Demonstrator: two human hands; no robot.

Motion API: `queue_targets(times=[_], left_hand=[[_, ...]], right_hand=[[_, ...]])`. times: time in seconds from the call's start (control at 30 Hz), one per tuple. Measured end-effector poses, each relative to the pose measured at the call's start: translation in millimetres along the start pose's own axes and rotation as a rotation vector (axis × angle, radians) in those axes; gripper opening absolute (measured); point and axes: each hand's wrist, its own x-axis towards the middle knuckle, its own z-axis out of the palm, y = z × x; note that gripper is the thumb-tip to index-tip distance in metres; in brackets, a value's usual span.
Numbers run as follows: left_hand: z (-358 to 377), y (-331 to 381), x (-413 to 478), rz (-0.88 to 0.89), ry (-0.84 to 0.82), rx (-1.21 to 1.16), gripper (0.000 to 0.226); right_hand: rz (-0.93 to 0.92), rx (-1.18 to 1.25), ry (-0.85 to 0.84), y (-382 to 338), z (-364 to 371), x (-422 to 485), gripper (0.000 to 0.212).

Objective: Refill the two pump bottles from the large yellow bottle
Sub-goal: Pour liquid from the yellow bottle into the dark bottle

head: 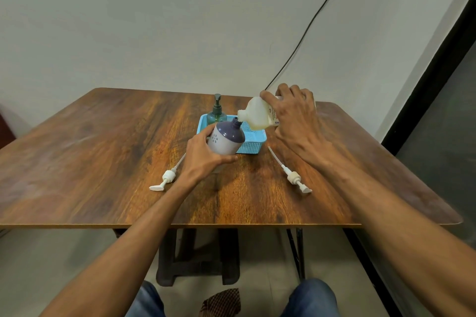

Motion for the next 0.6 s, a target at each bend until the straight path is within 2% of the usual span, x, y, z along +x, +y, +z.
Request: queue_targets(times=[0.6], left_hand=[[3.1, -1.9, -2.8, 0.000, -0.006, 0.001, 0.092]], right_hand=[[-0.006, -0.046, -0.004, 0.1, 0.2, -4.5, 0.078]])
